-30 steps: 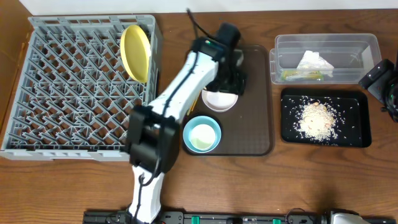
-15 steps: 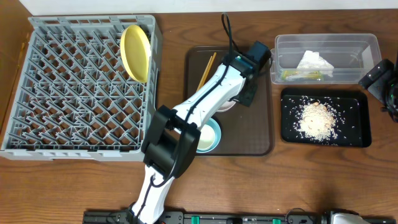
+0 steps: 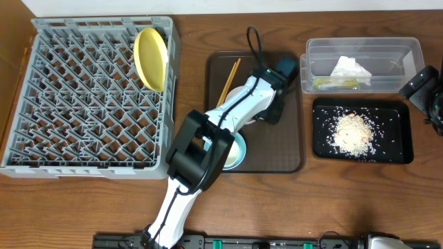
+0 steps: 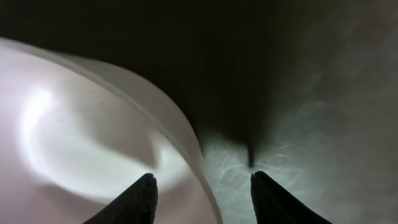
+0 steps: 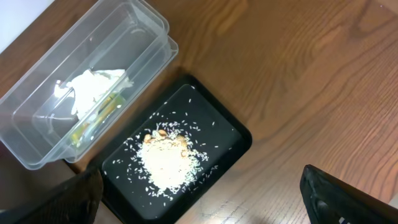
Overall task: Sort waste into correct bins and load items into the dishwasher
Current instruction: 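Reach the left gripper to the white bowl and grasp its rim, then lift the white bowl with the left gripper and carry it toward the rack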
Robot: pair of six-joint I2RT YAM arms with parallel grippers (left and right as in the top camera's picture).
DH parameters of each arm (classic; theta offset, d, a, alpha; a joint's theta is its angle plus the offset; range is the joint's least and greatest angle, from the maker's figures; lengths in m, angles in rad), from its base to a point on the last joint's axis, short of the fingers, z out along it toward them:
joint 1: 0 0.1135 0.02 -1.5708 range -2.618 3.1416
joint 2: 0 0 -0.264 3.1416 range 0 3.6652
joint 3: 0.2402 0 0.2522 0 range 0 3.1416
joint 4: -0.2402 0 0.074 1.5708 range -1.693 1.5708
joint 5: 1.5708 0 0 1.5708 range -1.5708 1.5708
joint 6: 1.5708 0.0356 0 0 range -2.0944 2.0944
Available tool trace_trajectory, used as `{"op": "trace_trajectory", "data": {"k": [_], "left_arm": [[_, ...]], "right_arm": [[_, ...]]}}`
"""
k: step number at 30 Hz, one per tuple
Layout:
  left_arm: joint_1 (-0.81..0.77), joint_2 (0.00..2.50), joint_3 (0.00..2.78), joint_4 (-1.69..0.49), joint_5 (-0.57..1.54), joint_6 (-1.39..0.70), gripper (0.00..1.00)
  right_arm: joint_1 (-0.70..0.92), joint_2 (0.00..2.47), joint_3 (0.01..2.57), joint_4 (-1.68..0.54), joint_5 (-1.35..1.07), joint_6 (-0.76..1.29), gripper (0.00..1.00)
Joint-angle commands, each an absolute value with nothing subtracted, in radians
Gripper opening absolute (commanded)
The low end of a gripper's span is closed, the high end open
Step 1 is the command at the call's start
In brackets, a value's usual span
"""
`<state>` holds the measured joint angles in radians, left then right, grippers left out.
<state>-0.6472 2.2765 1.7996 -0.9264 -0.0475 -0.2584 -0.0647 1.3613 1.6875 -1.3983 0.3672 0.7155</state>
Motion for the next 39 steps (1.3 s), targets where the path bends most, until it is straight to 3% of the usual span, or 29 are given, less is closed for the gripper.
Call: {"op": "trace_trajectory", "data": {"k": [1,4,6,7,13,19,26,39], "left_arm": [[-0.648,2.284,1.763,-0.922,-0.037,-0.265,0.43],[-0.648,2.28,1.764,-0.921,-0.037,-0.268,0.33],[-0.648,2.278,1.765,-0.921,-0.037,-0.268,0.13],[-0.648,2.273,1.766,-0.922,-0.037,-0.284,0.08],[-0.627,2.156,1.768,-0.916,-0.028,-0.374,0.07],[-0.497,1.974,1.768,-0.78,0.434,-0.378,0.07],[-0.338,1.967,1.767,-0.715,0.841,-0.406,0.07],[0.02,1.959,1.767,-0.721,1.354,-0.5,0.07]], "right_arm": [[-0.072,1.361,1.689,-1.401,0.385,0.717,0.99],[-0.072,1.361,1.689,-1.401,0.385,0.717,0.99],[-0.072,1.361,1.689,-1.401,0.385,0.717,0.99],[-0.072,1.361,1.689,-1.401,0.385,0.717,0.99],[-0.072,1.361,1.689,-1.401,0.385,0.717,0.99],[-0.072,1.361,1.689,-1.401,0.385,0.717,0.99],[-0.072,1.361,1.689,-1.401,0.385,0.717,0.99],[-0.072,1.361,1.689,-1.401,0.385,0.717,0.99]]}}
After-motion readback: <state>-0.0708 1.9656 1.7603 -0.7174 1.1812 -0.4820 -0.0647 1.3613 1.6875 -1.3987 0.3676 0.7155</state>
